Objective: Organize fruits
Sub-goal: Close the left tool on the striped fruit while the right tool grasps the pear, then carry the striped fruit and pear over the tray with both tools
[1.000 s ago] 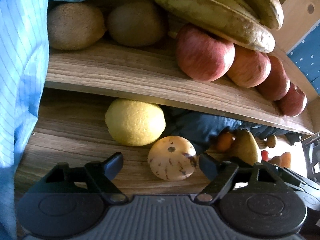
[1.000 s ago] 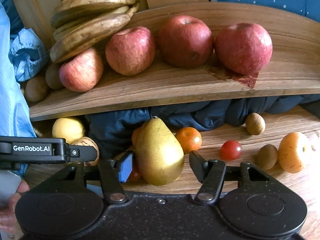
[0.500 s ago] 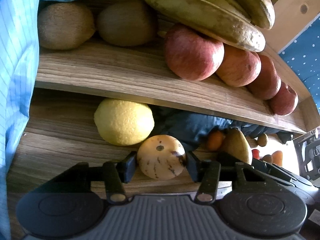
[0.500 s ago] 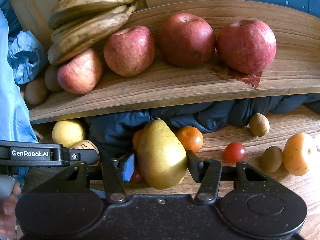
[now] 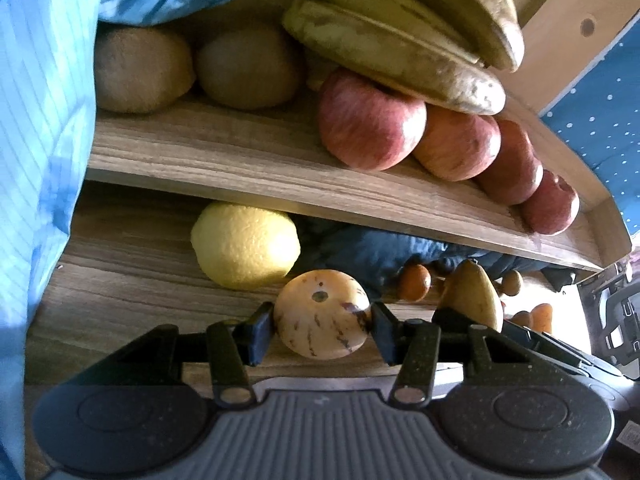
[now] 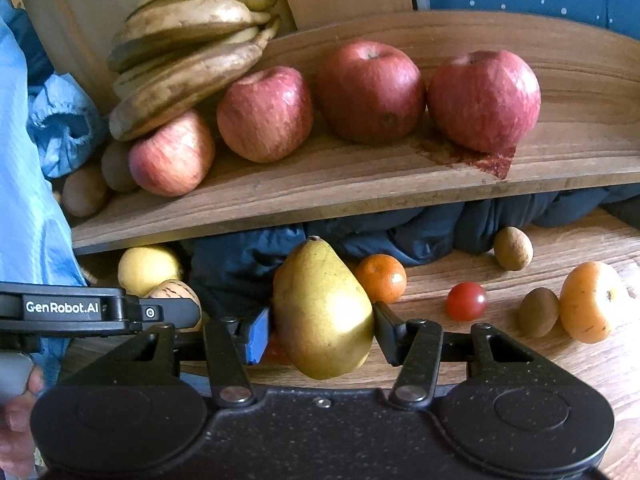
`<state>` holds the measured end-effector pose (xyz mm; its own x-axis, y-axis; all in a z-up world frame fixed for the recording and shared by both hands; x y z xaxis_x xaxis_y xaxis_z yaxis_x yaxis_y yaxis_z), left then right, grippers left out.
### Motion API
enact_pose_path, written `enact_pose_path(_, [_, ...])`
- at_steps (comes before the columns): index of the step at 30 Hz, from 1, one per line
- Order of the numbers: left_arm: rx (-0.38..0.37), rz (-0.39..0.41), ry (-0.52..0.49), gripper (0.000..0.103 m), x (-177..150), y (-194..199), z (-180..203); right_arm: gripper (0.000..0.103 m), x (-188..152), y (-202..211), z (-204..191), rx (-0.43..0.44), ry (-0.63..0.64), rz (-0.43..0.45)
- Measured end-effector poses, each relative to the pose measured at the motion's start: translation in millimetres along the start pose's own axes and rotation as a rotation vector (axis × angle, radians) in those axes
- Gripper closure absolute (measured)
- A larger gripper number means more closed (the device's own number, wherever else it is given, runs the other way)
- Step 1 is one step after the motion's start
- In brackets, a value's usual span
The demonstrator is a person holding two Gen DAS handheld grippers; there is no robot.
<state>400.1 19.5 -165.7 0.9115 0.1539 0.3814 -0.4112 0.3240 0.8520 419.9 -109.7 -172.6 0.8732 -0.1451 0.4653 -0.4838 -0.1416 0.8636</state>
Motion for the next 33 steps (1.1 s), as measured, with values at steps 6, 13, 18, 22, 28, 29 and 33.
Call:
enact_pose_path(6, [-0.001, 0.020, -0.006, 0.048, -7.4, 13.8, -0.1, 0.048, -1.5, 16.1, -3.7, 0.015, 0.005, 0.028])
enact_pose_path(13, [0.011, 0.037, -0.018, 0.048, -22.3, 32.9, 5.0, 0.048, -9.3, 40.2, -12.9, 0.042, 0.011, 0.054])
enact_pose_path(18, [0.007, 0.051, -0.009, 0.048, -35.7, 46.6, 4.7, 0.048, -18.4, 53.1, -23.5, 0.060, 0.037, 0.057])
enact_pose_path(22, [0.012, 0.048, -0.001, 0.048, -50.2, 56.2, 0.1, 0.048, -27.0, 64.9, -29.6, 0.072, 0.055, 0.062])
enact_pose_path(28, [0.022, 0.039, 0.022, 0.048, -70.8, 65.0, -10.3, 0.048, -45.3, 77.1, -36.6, 0.089, 0.079, 0.047])
enact_pose_path(29, [0.024, 0.038, 0.024, 0.048, -74.1, 66.8, -11.9, 0.048, -49.4, 78.2, -37.3, 0.093, 0.081, 0.042])
enact_pose_path(33, [0.038, 0.034, 0.036, 0.048, -87.2, 74.1, -16.5, 0.048, -63.7, 80.8, -39.6, 0.108, 0.085, 0.024])
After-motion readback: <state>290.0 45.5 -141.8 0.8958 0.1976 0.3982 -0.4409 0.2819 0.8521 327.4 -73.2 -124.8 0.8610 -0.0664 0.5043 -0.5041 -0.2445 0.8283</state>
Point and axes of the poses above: each gripper's, at about its wrist camera, not at the fingertips, and y roughly against the way its jaws point, z to its right, x to its top, the point moved 9 cm from there along -y, roughly the way its jaws point, and after that the axes turned 2 degrees about -z, right-handed, at the moved point
